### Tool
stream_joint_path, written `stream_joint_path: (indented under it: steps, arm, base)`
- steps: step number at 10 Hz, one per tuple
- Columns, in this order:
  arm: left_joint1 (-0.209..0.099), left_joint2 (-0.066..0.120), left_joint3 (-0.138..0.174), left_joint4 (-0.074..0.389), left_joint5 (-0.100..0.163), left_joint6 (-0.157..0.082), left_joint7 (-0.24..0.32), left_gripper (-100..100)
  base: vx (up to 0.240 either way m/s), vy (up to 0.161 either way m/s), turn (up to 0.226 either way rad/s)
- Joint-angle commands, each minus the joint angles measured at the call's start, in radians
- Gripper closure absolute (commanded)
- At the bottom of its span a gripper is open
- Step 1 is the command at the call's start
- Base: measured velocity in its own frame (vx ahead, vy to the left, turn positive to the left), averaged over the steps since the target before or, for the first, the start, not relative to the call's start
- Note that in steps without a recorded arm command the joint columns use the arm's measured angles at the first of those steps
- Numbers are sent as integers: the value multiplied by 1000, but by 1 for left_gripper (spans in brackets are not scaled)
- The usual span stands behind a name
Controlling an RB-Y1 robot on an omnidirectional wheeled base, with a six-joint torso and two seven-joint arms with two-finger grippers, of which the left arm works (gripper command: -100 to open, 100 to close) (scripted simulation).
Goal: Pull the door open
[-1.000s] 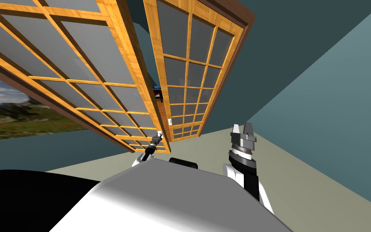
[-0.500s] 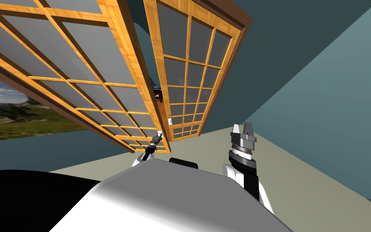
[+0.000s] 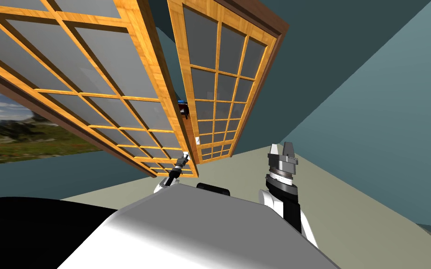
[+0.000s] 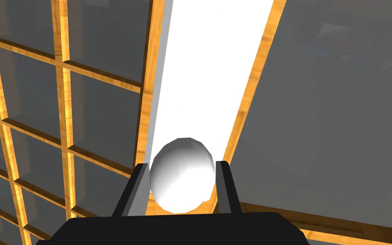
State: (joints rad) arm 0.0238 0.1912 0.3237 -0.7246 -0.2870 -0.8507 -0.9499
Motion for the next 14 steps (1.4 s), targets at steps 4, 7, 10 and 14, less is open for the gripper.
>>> stream_joint_path:
  steps: [4, 7, 10, 14]
  arm:
    - [-6, 2, -20, 14, 29, -5, 121, 100]
    - [-11, 6, -33, 22, 50, -7, 204, 100]
    - [-15, 9, -42, 29, 65, -9, 268, 100]
    - [-21, 13, -56, 38, 90, -12, 369, 100]
  base:
    - [-30, 11, -29]
    - [-34, 12, -30]
    - [-34, 10, -26]
    - [-25, 10, -24]
